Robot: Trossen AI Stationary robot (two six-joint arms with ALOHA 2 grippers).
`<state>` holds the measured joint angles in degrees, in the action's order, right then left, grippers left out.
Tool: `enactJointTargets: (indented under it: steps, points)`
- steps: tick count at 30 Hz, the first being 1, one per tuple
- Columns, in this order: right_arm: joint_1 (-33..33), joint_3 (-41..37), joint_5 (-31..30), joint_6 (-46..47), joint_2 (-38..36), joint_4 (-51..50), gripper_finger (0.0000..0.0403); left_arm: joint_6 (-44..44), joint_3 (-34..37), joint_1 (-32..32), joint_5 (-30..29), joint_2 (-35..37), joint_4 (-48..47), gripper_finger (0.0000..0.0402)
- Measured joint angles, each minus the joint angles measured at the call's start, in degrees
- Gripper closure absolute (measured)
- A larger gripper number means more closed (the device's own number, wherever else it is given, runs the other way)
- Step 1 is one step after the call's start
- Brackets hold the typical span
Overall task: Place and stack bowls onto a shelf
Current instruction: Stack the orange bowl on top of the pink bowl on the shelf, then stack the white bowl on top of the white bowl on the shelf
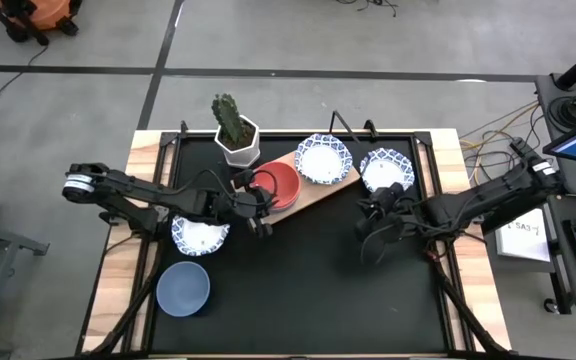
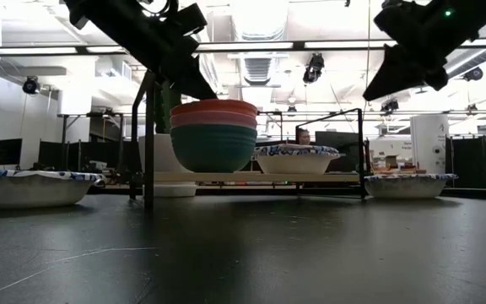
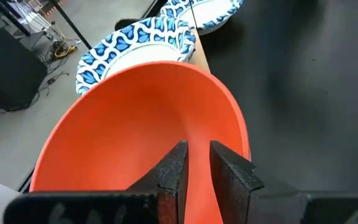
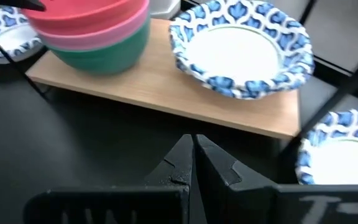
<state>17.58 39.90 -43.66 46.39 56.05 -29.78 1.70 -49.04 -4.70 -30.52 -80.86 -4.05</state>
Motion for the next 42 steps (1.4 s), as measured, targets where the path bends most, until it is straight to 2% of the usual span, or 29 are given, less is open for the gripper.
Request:
enactJointTargets:
  steps: [6, 15, 20, 23, 28, 35, 38, 42]
  points:
    - [0.0, 0.0, 0.1, -2.7, 1.4, 3.4, 0.0394, -1.3, 0.0, -0.1, 0.0, 0.6, 0.1, 0.0353]
    - [-2.0, 0.0, 1.3, -3.5, -2.8, 2.1, 0.0394, -9.7, -3.1, -0.1, 0.2, 5.2, -2.9, 0.0353]
    - [-6.1, 0.1, 7.9, -3.6, -5.4, 1.7, 0.0394, -11.7, -4.4, -0.1, 6.4, 10.6, -6.9, 0.0353]
    - [-7.1, 1.4, 10.0, -3.6, -5.2, 1.8, 0.0394, -11.1, -4.1, -0.3, 12.8, 14.7, -7.7, 0.0355]
    - [-5.4, 4.5, 11.4, -2.3, -1.3, 2.4, 0.0394, -5.3, -3.8, -1.1, 19.5, 20.3, -11.7, 0.0359]
    - [-1.0, 12.3, 14.7, -2.0, 8.2, 2.0, 0.0394, -0.9, -3.7, -2.4, 19.6, 22.1, -17.5, 0.0359]
    - [-1.0, 17.8, 20.1, -1.5, 12.4, -2.8, 0.0394, -1.0, -3.7, -2.4, 19.6, 21.7, -18.1, 0.0359]
    - [-1.9, 25.9, 24.9, 0.2, 18.0, -17.7, 0.0394, -2.3, -3.7, -2.4, 19.6, 21.7, -19.7, 0.0359]
